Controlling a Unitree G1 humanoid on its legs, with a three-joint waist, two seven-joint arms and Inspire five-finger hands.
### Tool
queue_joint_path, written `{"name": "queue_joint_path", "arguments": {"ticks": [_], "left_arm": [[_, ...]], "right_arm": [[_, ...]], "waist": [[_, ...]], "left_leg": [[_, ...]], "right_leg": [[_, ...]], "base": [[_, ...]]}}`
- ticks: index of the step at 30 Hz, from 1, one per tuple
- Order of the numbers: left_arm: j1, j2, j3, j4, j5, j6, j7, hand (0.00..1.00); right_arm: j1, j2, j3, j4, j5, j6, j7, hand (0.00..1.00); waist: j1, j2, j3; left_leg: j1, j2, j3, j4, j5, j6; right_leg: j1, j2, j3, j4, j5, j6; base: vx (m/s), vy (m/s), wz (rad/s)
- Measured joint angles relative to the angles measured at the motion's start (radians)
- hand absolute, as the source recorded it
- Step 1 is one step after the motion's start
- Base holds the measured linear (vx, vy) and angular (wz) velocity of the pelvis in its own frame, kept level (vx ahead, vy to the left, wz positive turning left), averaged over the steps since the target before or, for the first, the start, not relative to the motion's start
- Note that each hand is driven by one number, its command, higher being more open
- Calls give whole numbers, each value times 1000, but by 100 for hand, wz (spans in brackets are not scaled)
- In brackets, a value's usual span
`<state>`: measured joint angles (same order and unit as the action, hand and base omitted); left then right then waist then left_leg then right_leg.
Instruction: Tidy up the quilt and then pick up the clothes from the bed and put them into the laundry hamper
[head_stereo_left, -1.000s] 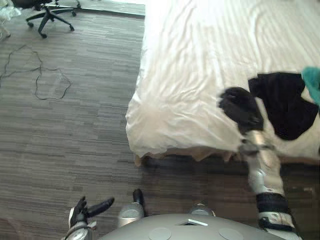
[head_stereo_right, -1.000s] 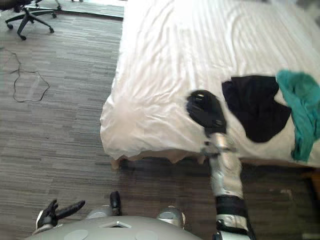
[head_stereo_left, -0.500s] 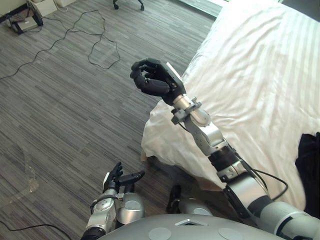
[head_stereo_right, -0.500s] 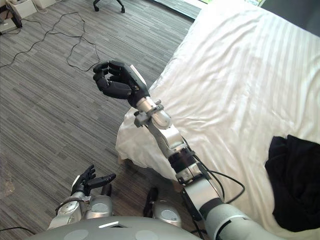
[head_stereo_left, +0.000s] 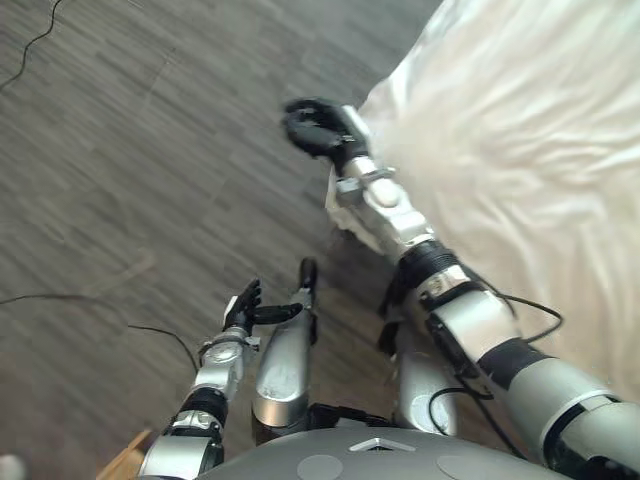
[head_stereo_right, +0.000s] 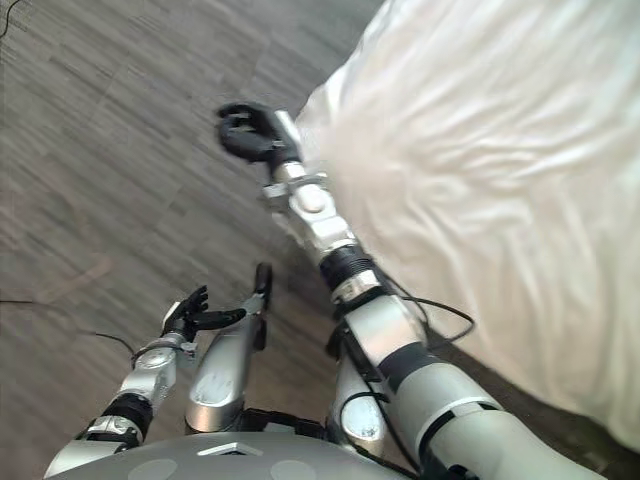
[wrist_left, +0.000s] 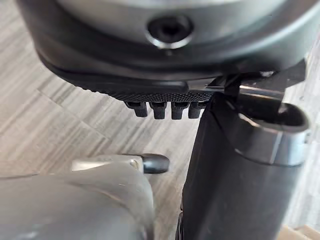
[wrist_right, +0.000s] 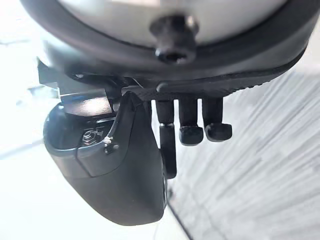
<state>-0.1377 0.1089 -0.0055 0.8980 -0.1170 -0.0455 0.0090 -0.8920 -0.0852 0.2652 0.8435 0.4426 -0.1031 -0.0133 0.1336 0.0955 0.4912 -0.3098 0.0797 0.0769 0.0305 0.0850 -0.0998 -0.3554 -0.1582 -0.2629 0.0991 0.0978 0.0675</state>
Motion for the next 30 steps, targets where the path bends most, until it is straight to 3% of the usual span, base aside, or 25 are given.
{"name": "queue_joint_path", "arguments": {"ticks": [3, 7, 10, 14, 16, 18, 19, 20, 21, 23, 26, 27, 30], "left_arm": [[-43, -5, -42, 37, -12, -1, 10, 100], [-152, -21, -83, 34, -39, 3, 16, 100], [-203, -21, -98, 11, -81, 10, 38, 100], [-209, 7, -97, 6, -126, 74, 57, 100], [-196, 8, -98, 2, -126, 108, 57, 100], [-159, 16, -120, -17, -126, 145, 58, 100], [-137, 27, -148, -25, -125, 168, 59, 100], [-132, 28, -153, -26, -126, 173, 59, 100], [-110, 30, -167, -23, -125, 186, 56, 100], [-74, 26, -202, -4, -125, 205, 51, 100], [15, -3, -286, 28, -126, 211, 45, 100], [42, -11, -307, 40, -126, 212, 37, 100], [70, -6, -314, 64, -126, 213, 10, 100]], "right_arm": [[69, 62, 33, -10, 4, -47, 33, 0], [146, 79, 13, 48, 7, -133, 88, 0], [203, 94, -10, 8, 63, -171, 211, 0], [442, 132, 0, -144, 96, -177, 389, 0], [586, 123, 18, -204, 96, -212, 440, 0], [768, 76, 51, -312, 95, -238, 461, 0], [838, 47, 66, -419, 94, -250, 459, 0], [846, 43, 69, -442, 95, -253, 458, 0], [860, 40, 85, -548, 117, -253, 452, 0], [860, 42, 126, -724, 174, -255, 439, 0], [831, 42, 199, -927, 256, -254, 450, 0], [809, 41, 214, -966, 281, -251, 456, 0], [770, 33, 214, -998, 321, -230, 450, 0]], "waist": [[-42, 1, 2], [-57, -10, 8], [-87, -21, 10], [-145, -76, 18], [-169, -95, 16], [-209, -132, -5], [-230, -162, -26], [-231, -168, -30], [-236, -191, -54], [-251, -188, -104], [-253, -144, -204], [-249, -124, -243], [-247, -107, -288]], "left_leg": [[5, -11, 30, -15, 4, 4], [-1, -25, 56, -21, 5, 8], [-2, -39, 79, -35, 7, 27], [38, -50, 137, -36, -16, 42], [78, -53, 153, -35, -34, 41], [138, -52, 175, -34, -57, 39], [170, -50, 195, -34, -70, 37], [177, -50, 202, -34, -73, 38], [202, -47, 230, -33, -87, 36], [231, -41, 256, -33, -103, 32], [295, -22, 275, -37, -125, 22], [316, -14, 274, -39, -129, 17], [359, -6, 255, -43, -129, 17]], "right_leg": [[-19, -11, 28, -1, 5, 6], [-28, -19, 51, -27, 26, 14], [-28, -21, 73, -63, 45, 28], [-10, -28, 122, -86, 63, 39], [23, -32, 133, -89, 63, 40], [83, -30, 136, -114, 64, 41], [113, -24, 151, -133, 67, 45], [118, -22, 157, -138, 68, 46], [139, -12, 178, -163, 71, 51], [160, -7, 195, -177, 71, 48], [209, 13, 213, -177, 58, 44], [229, 22, 207, -177, 57, 44], [282, 27, 176, -177, 56, 43]], "base": [[15, 58, -23], [1, 42, -12], [-5, 33, -13], [57, 32, -33], [120, 30, -38], [142, 15, -40], [90, -4, -38], [64, -24, -58], [30, -32, -56], [56, -38, -50], [103, -39, -26], [114, -46, -6], [58, -32, 19]]}}
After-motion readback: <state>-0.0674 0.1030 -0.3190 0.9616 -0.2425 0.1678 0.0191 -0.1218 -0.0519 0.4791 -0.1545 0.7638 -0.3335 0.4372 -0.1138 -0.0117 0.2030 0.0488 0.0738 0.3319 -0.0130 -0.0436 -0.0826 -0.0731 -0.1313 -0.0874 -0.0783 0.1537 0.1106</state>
